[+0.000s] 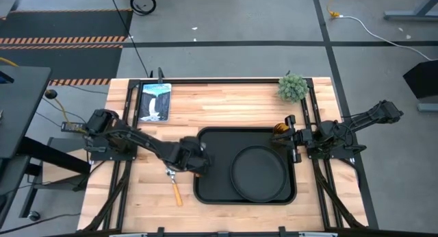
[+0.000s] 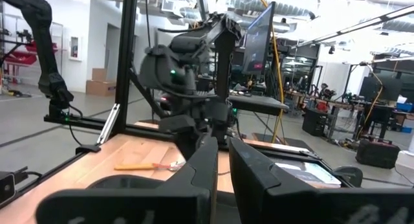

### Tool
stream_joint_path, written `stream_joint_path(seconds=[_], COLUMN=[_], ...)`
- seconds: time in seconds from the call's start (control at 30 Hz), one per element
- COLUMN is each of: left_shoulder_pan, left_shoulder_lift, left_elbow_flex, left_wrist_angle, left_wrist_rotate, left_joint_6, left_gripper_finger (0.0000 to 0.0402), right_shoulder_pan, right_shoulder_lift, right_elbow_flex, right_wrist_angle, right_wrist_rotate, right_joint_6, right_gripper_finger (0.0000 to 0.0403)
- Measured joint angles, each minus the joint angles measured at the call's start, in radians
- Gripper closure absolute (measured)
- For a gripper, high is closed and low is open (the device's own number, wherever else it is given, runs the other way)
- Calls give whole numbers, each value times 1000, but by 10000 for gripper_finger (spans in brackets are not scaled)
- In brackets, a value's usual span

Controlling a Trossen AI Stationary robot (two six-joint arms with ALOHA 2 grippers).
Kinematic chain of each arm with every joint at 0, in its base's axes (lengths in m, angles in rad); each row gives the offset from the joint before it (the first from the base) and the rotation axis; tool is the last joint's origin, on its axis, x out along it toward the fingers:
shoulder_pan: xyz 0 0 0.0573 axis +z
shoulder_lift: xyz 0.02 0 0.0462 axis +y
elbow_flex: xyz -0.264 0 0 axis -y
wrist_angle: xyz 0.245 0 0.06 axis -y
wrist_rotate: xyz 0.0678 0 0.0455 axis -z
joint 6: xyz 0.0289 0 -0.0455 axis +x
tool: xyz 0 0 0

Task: Pick and place plate/cup/fork/spoon on tray
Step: Put the orange fork to the left of the black plate on the black tray

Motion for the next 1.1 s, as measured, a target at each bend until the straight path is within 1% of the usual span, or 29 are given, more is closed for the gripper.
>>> stream_joint_path(seconds=[0.1,0.17,0.27,0.37,0.5,0.67,0.77,0.93,1.1], left_shoulder_pan=[-21,-31,-36,-37,-36,-42,-47,-44,-27], left_shoulder_lift=[22,44,84,133,210,312,367,441,471], left_elbow_flex=[2,1,2,21,123,287,368,435,442], left_wrist_angle=[96,120,212,266,226,78,19,-62,-71], left_wrist_rotate=[-22,-25,-32,-39,-42,-42,-46,-38,2], left_joint_6=[-17,-38,-51,-50,-32,-28,-44,-70,-90], left_gripper_finger=[386,386,386,386,386,386,386,386,386], right_shoulder_pan=[0,0,0,0,0,0,0,0,0], right_shoulder_lift=[-2,2,9,11,11,11,11,11,11], right_elbow_flex=[0,0,0,0,0,0,0,0,0], right_wrist_angle=[1,5,9,3,6,15,18,23,26], right_wrist_rotate=[0,0,0,0,0,0,0,0,0], right_joint_6=[0,0,0,0,0,0,0,0,0], right_gripper_finger=[357,357,357,357,357,357,357,357,357])
